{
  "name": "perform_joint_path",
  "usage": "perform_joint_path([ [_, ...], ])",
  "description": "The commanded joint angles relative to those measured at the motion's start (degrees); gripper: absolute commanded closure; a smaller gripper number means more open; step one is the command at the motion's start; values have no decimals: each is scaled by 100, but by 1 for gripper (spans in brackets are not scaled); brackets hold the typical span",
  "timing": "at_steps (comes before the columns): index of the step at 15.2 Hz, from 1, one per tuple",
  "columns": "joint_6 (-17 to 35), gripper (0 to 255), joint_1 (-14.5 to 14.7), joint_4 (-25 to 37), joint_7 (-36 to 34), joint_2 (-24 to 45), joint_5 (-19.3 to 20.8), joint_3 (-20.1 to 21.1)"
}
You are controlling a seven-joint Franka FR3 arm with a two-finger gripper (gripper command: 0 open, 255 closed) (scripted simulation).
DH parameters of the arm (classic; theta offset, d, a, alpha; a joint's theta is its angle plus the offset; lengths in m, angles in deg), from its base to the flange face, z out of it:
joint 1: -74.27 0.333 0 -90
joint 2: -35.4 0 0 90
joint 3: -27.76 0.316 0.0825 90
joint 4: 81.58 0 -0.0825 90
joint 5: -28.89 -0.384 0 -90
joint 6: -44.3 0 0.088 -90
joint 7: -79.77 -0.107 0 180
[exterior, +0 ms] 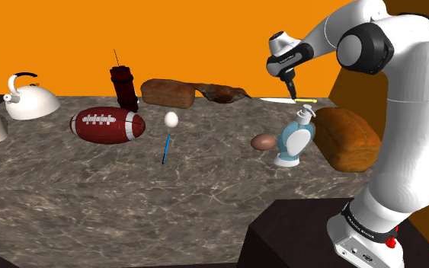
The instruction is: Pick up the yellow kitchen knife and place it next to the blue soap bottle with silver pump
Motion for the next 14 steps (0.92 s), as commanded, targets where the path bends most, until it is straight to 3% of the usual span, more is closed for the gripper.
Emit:
perform_joint_path([
  [1,158,0,-69,99,83,230,31,-3],
  [8,569,0,-212,-67,66,431,52,-38],
  [14,568,0,-212,-65,66,432,52,-38],
])
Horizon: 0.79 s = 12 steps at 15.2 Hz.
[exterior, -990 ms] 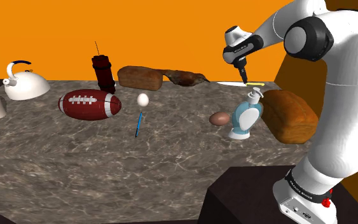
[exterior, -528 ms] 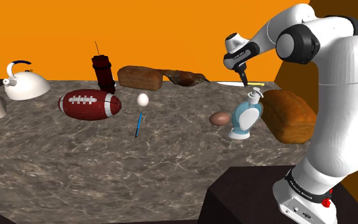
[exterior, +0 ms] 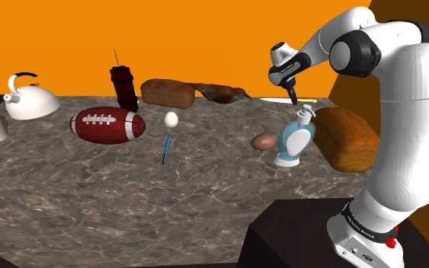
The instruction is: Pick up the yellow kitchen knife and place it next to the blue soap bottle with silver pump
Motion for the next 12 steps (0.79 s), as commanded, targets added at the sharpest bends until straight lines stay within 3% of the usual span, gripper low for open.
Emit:
perform_joint_path([
  [1,0,0,0,0,0,0,0,0],
  [2,0,255,0,0,0,0,0,0],
  [12,-52,255,4,18,24,-40,-1,-1],
])
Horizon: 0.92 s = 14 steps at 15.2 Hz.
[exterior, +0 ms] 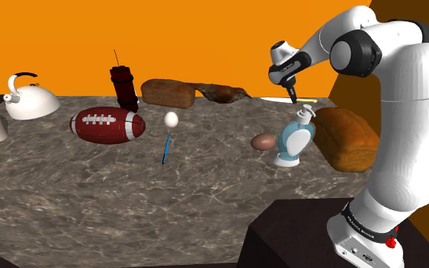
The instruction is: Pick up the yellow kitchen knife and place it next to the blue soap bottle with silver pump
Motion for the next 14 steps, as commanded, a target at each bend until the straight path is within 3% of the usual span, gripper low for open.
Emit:
perform_joint_path([
  [1,-67,255,3,4,35,-51,-1,-4],
  [14,-794,255,54,385,372,-474,-34,-26],
])
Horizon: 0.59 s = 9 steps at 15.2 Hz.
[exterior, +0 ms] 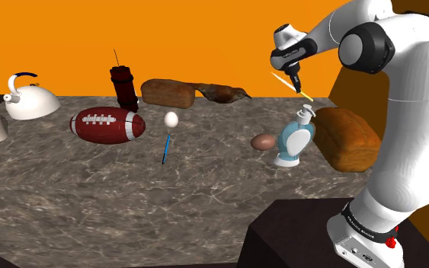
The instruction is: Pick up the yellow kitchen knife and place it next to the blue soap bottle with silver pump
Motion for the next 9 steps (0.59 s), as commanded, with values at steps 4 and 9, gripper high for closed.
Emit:
perform_joint_path([
  [4,-288,255,17,179,133,-138,-11,-9],
  [9,-589,255,28,417,273,-234,-30,-15],
])
